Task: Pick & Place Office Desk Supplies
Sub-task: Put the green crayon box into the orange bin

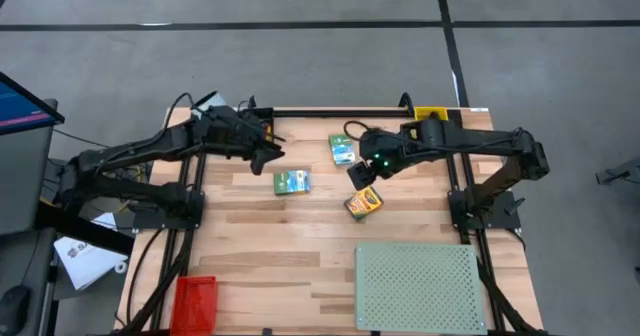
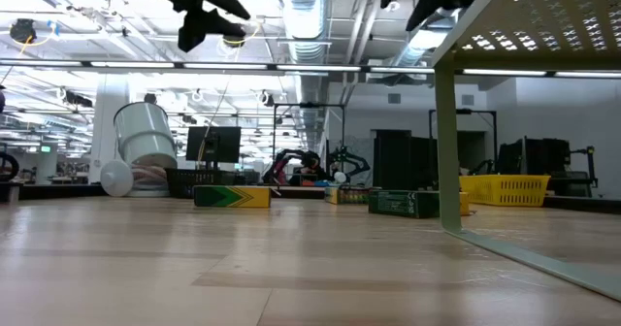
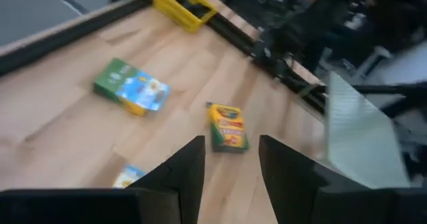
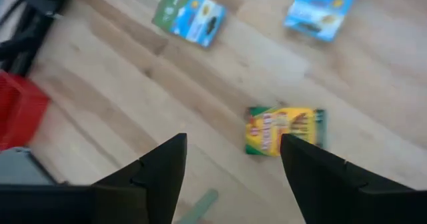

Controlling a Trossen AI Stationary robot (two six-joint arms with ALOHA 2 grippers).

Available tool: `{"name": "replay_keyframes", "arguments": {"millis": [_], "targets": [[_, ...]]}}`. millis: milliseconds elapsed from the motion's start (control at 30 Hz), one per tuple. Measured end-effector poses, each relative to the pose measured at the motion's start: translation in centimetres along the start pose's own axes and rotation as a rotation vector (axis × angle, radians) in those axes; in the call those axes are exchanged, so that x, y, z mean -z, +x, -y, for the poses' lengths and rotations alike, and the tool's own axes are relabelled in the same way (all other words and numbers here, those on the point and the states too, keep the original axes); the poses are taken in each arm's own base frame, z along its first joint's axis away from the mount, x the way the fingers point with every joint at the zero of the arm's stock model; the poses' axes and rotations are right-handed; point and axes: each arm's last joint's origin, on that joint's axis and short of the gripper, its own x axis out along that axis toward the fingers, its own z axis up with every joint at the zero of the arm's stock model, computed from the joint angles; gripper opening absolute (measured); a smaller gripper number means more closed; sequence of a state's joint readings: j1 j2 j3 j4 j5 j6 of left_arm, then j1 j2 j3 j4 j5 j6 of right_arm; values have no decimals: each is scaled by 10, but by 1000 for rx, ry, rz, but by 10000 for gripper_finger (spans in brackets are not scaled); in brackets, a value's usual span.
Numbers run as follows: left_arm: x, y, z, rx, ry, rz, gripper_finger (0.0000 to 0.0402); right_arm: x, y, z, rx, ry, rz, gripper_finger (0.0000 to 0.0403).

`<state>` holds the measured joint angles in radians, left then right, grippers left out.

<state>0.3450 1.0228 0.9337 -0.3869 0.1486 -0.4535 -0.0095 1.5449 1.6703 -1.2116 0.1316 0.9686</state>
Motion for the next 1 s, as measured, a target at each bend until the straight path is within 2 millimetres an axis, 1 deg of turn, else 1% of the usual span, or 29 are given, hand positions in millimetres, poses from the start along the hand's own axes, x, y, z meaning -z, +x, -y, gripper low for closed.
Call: {"name": "replay_keyframes", "arguments": {"millis": [100,167,233,267,400,467,533,600,667,700,800,1000], "targets": [[4,8,0,-55,32,-23,136,4,13,0,-63,28,-18,232],[10,17,0,-68,115,-76,136,6,23,-1,-119,52,-24,228],[18,28,4,-54,216,-142,136,8,32,-4,-203,69,-34,225],[21,34,5,-52,234,-173,136,8,34,-6,-263,80,-35,224],[32,53,1,-70,206,-279,146,5,42,-14,-539,139,23,223],[36,57,-3,-90,196,-317,153,3,53,-12,-621,185,32,223],[36,58,-3,-87,192,-315,159,5,71,-4,-627,241,10,223],[34,55,-1,-79,194,-298,163,6,93,5,-599,301,-7,223],[32,48,1,-71,198,-282,165,9,112,15,-572,343,-36,223],[30,44,3,-57,202,-264,166,8,121,16,-587,361,-33,223],[23,25,8,-24,203,-192,166,5,142,20,-576,391,-32,223],[12,-16,17,40,169,-37,165,-10,186,28,-556,469,-43,223]]}}
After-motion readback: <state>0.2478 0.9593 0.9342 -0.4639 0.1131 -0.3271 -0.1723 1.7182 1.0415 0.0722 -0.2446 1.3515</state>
